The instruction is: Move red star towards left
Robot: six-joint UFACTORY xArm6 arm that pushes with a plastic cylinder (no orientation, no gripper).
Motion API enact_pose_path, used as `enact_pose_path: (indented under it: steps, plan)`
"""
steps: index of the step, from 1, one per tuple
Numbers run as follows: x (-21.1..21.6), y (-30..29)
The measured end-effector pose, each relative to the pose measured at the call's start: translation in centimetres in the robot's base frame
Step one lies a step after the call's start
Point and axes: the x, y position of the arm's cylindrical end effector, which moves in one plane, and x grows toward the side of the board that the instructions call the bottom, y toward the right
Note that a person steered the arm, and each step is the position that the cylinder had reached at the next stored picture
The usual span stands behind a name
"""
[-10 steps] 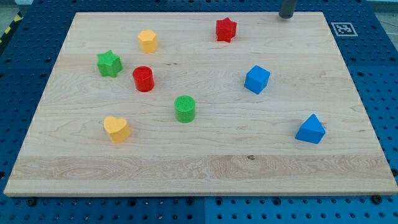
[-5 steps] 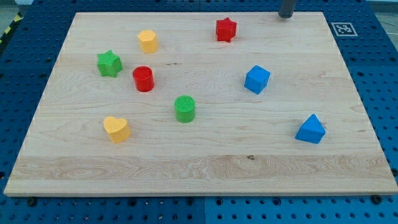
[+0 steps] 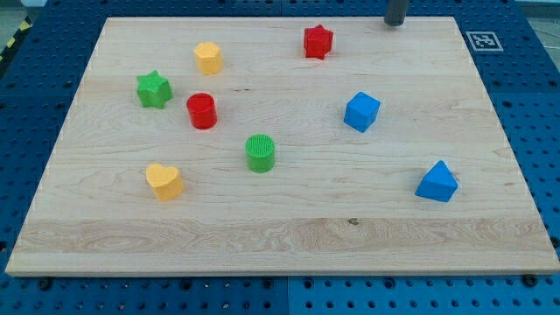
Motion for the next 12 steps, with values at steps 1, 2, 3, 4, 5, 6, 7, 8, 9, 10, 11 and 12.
enact_pose_path:
  steps: [1,2,3,4,5,6,7,8,9,10,11,12]
  plan:
    - [0.0,-0.1]
    - [0.0,-0.4]
    - [0.0,-0.7]
    - [0.0,-1.6]
    - [0.0,-2.0]
    - [0.0,-2.6]
    - [0.0,-4.3]
    - [0.0,-6.4]
    - [0.1,-8.1]
    - [0.3,-9.1]
    - [1.5,-9.2]
    - [2.8,-9.2]
